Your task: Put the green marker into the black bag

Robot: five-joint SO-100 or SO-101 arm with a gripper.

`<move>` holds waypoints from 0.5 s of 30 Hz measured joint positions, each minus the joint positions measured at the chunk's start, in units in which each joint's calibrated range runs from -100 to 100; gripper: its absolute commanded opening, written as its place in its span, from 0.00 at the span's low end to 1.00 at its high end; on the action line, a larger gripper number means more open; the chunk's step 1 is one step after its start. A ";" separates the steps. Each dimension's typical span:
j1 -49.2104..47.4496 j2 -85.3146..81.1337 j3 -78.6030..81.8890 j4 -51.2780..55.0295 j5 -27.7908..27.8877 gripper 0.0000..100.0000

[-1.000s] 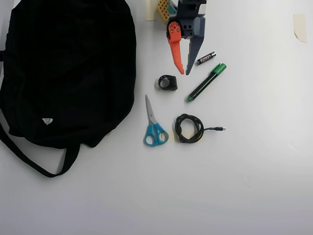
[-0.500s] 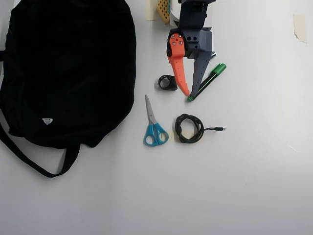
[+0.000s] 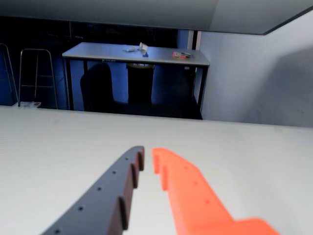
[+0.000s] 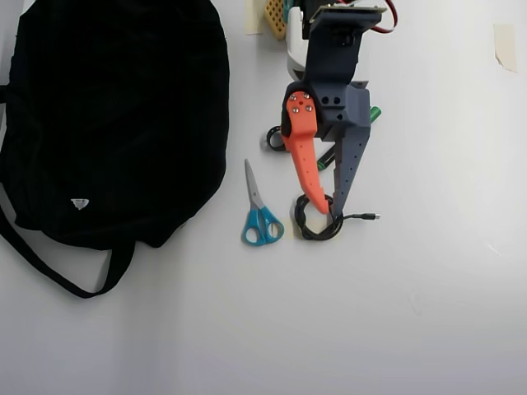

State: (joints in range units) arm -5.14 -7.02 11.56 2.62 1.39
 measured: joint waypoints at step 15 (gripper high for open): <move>-0.07 5.23 -6.05 5.41 0.00 0.02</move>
State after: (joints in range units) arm -5.22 -1.78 5.50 8.03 1.39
